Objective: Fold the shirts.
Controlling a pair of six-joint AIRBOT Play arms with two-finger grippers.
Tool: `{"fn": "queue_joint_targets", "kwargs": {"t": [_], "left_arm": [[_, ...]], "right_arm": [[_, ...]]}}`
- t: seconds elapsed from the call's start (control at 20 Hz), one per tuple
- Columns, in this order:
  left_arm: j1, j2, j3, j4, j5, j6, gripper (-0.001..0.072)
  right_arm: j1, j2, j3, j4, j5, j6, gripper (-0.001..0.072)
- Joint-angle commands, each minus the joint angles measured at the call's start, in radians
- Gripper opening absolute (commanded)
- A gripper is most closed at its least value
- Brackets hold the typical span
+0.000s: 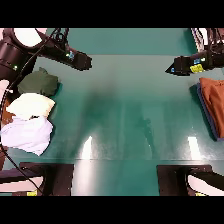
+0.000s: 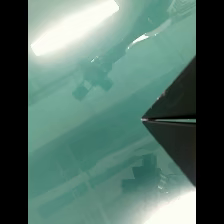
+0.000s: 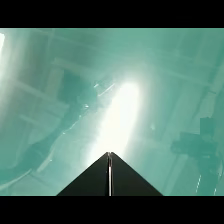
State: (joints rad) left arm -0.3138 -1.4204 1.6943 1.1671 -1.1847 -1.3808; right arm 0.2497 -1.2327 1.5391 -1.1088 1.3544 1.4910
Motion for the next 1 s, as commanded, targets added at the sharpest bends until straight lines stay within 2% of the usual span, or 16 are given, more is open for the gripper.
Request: {"fn": "queue_joint_targets", "kwargs": {"t": [0.0, 0.65, 0.75, 0.8, 0.85, 0.9, 0.95], "left_arm": [[0.0, 0.0, 0.0, 0.0, 0.0, 0.0, 0.003], [0.0, 0.0, 0.0, -0.034, 0.002, -0.008, 0.003], [0.002, 0.002, 0.0, 0.002, 0.079, 0.006, 0.0031], [0.012, 0.005, 0.001, 0.077, 0.077, 0.005, 0.0132], [0.029, 0.007, 0.001, 0.182, 0.065, -0.011, 0.0479], [0.055, 0.006, 0.0, 0.314, 0.046, -0.068, 0.0695], [0.086, 0.004, -0.001, 0.434, 0.027, -0.113, 0.065]], "right_arm": [[0.005, 0.0, 0.001, 0.001, -0.011, 0.001, 0.0015], [0.005, 0.0, 0.0, 0.017, -0.019, 0.001, 0.0015], [0.005, 0.0, 0.0, 0.017, -0.019, 0.001, 0.0015], [0.005, 0.0, 0.0, 0.017, -0.019, 0.001, 0.0015], [0.005, 0.0, 0.0, 0.017, -0.019, 0.001, 0.0015], [0.005, 0.0, 0.0, 0.017, -0.019, 0.001, 0.0015], [0.005, 0.0, 0.0, 0.017, -0.018, 0.001, 0.0015]]}}
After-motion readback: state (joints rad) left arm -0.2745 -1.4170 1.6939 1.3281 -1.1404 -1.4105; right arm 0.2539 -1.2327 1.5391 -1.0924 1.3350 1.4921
